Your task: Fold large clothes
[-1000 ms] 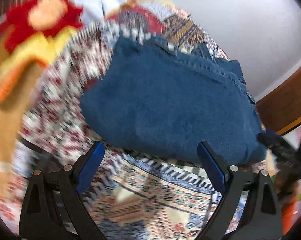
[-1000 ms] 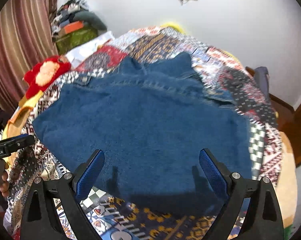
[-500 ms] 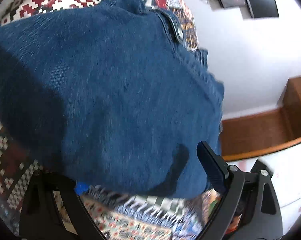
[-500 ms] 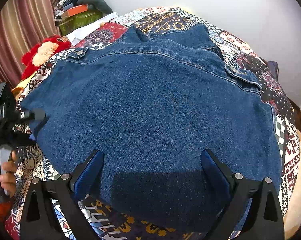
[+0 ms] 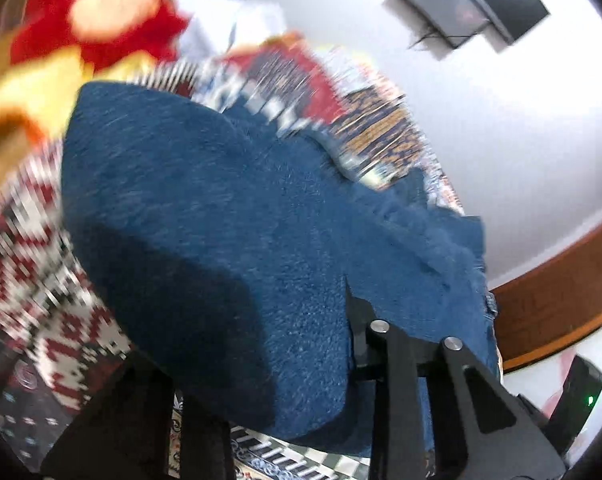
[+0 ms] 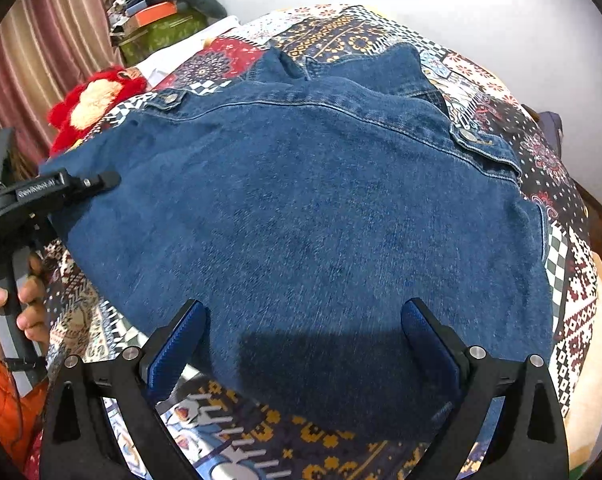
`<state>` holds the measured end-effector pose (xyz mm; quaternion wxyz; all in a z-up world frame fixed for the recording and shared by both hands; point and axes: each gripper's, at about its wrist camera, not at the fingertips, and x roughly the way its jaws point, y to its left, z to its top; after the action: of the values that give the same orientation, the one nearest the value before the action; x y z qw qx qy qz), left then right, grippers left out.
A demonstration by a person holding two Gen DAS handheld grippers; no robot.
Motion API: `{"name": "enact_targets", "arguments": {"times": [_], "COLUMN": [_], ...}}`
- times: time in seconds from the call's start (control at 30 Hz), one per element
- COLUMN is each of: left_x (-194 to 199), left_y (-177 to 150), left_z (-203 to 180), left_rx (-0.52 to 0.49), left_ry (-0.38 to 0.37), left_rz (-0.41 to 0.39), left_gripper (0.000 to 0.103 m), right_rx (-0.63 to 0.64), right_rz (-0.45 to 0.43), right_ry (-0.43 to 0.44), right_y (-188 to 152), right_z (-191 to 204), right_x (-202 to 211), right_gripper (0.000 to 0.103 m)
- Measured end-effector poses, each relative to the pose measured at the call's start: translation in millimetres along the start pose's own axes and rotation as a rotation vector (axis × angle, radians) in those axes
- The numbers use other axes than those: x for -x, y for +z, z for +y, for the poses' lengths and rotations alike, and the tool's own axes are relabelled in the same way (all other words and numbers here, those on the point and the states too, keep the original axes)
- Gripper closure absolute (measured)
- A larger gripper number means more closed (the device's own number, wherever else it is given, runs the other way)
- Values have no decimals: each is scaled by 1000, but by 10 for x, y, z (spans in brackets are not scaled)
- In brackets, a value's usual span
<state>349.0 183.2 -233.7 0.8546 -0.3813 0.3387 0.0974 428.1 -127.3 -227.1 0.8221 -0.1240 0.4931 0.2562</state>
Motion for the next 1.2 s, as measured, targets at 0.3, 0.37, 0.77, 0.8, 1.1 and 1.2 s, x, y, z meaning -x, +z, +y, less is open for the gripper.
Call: {"name": "enact_targets", "arguments": {"times": [0.3, 0.37, 0.77, 0.8, 1.1, 1.2], "left_x": [913, 1025, 722, 702, 671, 582], "left_y": [136, 157, 6, -15, -352, -533], "left_z": [-528, -589, -850, -890, -1892, -2220], "left_rx": [-203, -237, -440, -459, -763, -857], "left_ry": [38, 69, 239, 242, 185, 125], "left_rz": [-232, -259, -242, -247, -349, -344], "left_gripper": [75, 75, 75, 75, 75, 75], "right_rx": [28, 50, 194, 199, -111, -170], "right_rz": [-86, -82, 34, 43, 1, -29], "right_ry": [5, 16, 89, 105, 232, 116], "right_y": [264, 335, 300, 301, 53, -157], "right_z": [244, 387, 835, 815, -162, -567], "right_x": [262, 180, -530, -519, 242, 561], "right_gripper": [5, 5, 0, 0, 0, 0]}}
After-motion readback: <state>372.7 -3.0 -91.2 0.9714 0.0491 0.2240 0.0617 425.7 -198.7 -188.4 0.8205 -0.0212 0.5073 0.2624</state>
